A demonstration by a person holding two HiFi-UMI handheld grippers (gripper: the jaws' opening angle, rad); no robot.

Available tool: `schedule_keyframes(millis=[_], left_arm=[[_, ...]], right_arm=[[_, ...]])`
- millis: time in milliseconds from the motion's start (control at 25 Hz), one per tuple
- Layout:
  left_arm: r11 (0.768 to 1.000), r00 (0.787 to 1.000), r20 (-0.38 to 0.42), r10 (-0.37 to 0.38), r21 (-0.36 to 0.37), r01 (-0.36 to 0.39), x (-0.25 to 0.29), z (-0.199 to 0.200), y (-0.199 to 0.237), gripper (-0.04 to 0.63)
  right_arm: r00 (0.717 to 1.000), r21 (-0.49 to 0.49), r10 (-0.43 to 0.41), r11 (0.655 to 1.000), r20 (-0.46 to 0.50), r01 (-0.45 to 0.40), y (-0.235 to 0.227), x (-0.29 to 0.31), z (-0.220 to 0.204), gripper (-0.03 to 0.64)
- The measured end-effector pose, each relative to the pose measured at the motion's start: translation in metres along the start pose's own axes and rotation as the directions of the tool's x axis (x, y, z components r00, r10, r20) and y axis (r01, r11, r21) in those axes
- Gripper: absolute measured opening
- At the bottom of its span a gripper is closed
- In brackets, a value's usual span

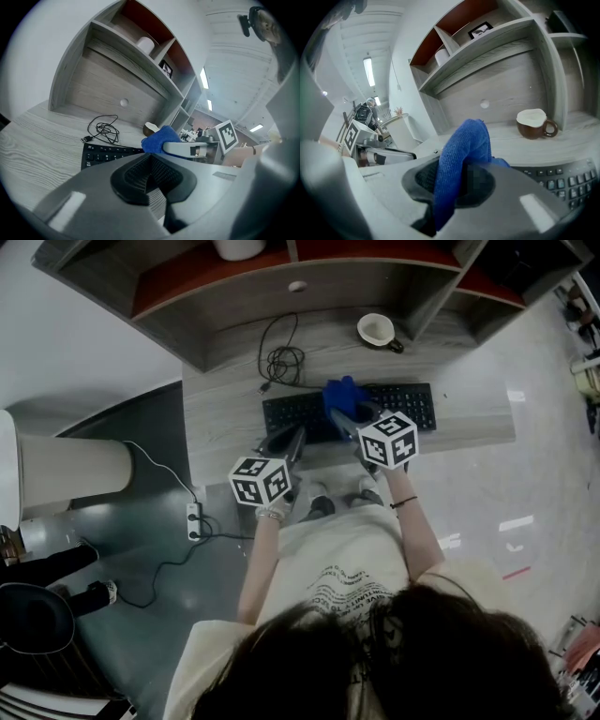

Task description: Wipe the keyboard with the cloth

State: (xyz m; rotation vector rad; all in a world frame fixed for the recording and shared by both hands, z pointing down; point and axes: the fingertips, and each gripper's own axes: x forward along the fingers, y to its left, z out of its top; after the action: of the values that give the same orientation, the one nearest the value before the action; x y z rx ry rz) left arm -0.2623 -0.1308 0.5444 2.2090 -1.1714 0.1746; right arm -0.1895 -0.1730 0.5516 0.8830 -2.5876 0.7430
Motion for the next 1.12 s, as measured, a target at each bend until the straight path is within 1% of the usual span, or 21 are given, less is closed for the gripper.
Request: schedule_keyframes(millis=[680,1120], left_arm=[[1.000,1.000,0.004,0.017,-0.001,-0.017,-0.033,-0.005,0.024,0.005],[0.999,0.998,0.031,0.046,-0.006,-0.046,-0.052,0.001,0.041,0.005]], right_arm=[[0.999,-0.023,0.030,0.999,-0.018,-0.031,0.037,0.029,-0.005,0.058],[0.997,-0.041,0.067,0.997,-0.036,-0.069,0.058,0.049,-0.003,0.058]])
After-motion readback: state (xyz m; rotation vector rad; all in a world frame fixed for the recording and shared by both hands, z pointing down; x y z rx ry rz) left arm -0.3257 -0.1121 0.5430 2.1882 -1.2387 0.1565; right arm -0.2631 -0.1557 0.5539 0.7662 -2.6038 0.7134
